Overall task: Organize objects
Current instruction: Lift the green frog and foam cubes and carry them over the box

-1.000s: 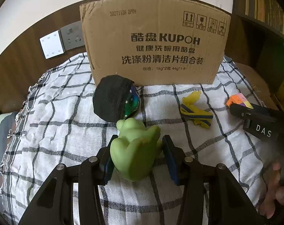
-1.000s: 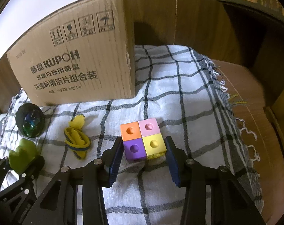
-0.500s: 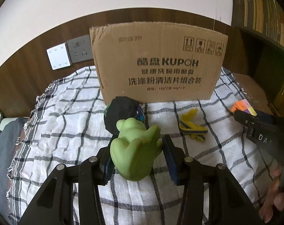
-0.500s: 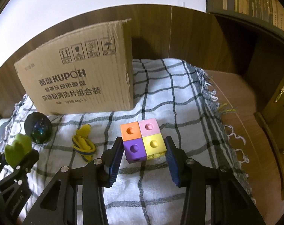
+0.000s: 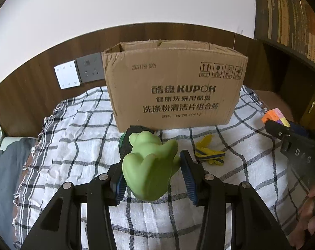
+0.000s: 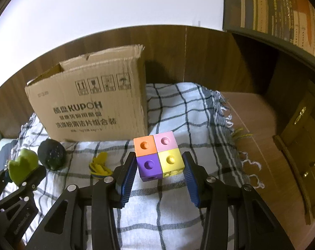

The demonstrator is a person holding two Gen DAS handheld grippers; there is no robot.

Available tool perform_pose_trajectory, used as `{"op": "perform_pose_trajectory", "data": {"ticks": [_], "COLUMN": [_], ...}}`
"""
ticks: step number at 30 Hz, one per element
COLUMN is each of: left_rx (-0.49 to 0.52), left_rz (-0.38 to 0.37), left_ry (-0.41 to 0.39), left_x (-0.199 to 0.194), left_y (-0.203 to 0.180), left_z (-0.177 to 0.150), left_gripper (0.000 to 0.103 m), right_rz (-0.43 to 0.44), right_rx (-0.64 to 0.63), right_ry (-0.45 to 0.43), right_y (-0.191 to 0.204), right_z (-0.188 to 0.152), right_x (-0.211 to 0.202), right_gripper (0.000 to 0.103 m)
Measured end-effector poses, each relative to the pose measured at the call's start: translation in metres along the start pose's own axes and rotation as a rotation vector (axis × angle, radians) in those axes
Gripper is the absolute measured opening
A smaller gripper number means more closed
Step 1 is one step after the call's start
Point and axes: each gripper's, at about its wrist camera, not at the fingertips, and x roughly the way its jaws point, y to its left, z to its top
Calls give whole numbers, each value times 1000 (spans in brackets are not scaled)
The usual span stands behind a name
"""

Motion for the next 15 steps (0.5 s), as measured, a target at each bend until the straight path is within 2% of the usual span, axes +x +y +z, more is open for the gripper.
{"op": "perform_pose_trajectory", "data": {"ticks": [15], "left_rx": [-10], "left_rz": [12], "left_ry": [-76], "left_x": [-20], "left_y": [6], "left_z": [30], "left_gripper": [46], "right_rz": [0], "right_rx": [-24], "right_ry": [-105], "right_y": [8], "right_z": [30], "right_x": [-34], "right_gripper": [44]}}
